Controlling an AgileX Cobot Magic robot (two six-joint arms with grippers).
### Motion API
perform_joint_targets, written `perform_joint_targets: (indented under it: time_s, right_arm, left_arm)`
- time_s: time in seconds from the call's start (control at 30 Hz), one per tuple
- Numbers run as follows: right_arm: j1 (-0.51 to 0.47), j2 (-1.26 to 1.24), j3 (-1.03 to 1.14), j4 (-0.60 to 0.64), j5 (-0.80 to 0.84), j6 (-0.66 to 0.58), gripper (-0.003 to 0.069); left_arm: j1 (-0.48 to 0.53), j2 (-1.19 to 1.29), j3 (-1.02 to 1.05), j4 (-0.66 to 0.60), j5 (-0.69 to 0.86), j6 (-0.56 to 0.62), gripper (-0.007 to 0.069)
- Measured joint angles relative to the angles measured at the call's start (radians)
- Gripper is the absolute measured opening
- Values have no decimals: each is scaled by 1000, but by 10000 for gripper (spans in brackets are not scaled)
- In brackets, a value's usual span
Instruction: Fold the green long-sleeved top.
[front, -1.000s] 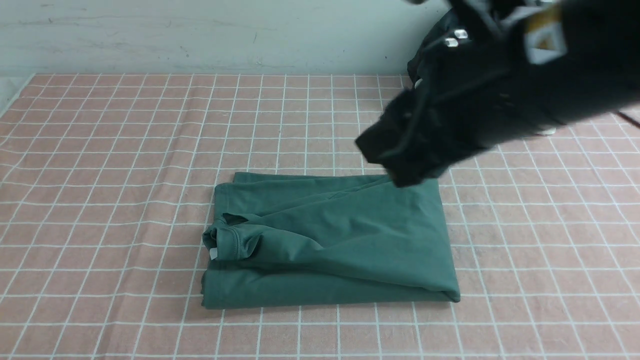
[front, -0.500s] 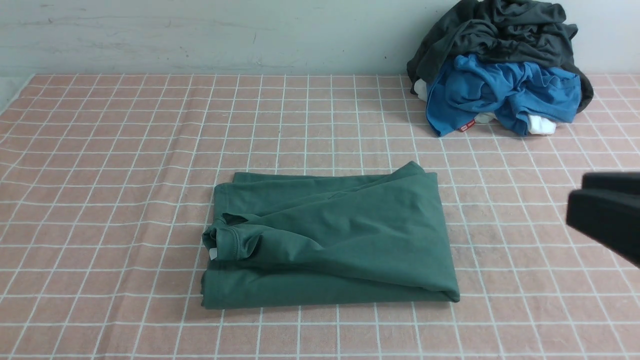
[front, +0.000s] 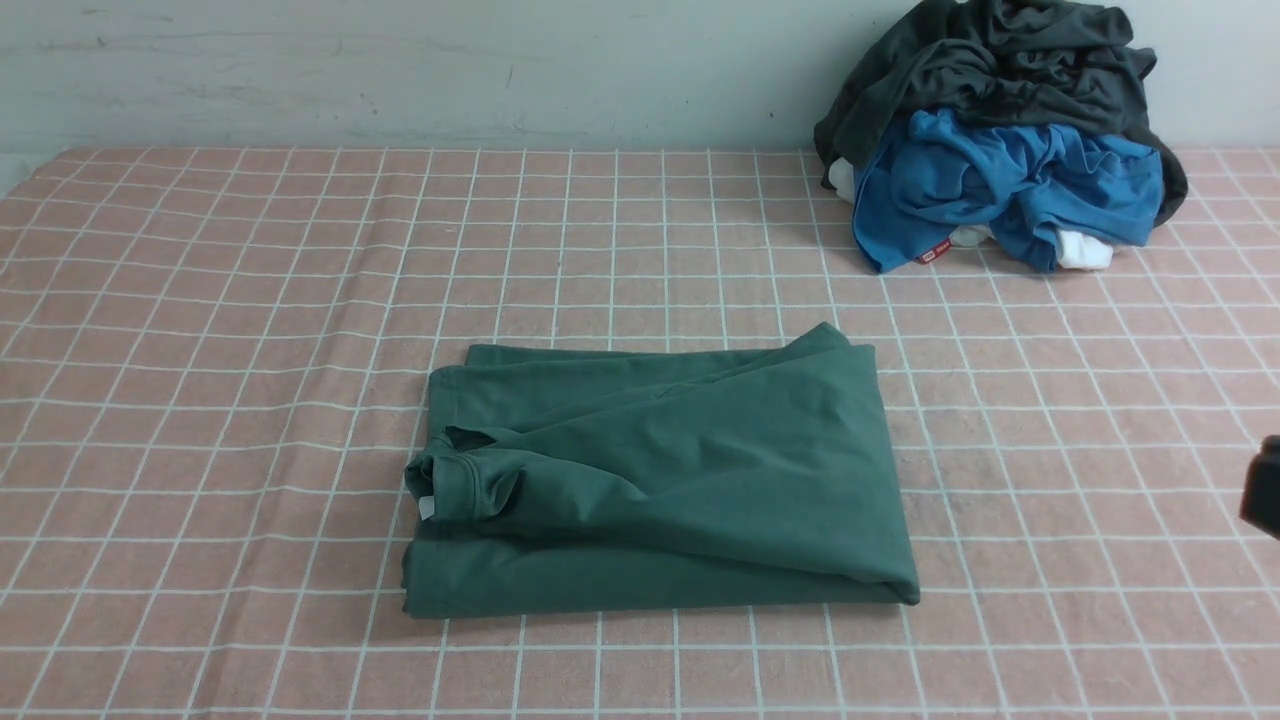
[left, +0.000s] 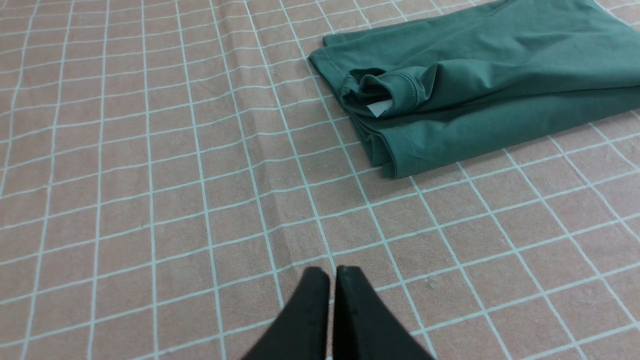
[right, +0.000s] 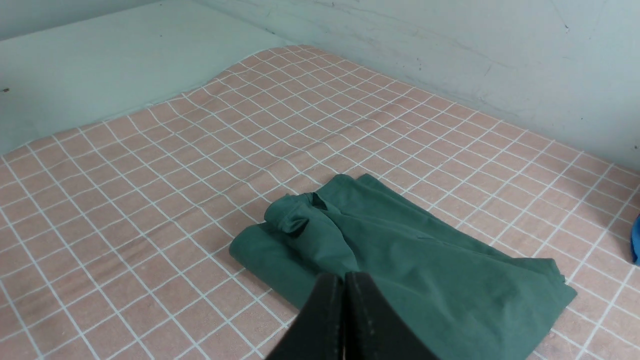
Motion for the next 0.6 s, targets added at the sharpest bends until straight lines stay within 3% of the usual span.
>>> perform_joint_targets:
  time_s: [0.27,0.37,0.6]
  right_arm:
    - [-54,-75,205,-10,-231,0,-14]
    - [-200,-179,362,-5,-342,0,-14]
    - [-580,-397,612,-4,-366,20,-14]
  left_arm:
    - [0,0,0,0,0,0,6]
    - [0,0,0,1,0,0,6]
    - [0,0,0,1,0,0,6]
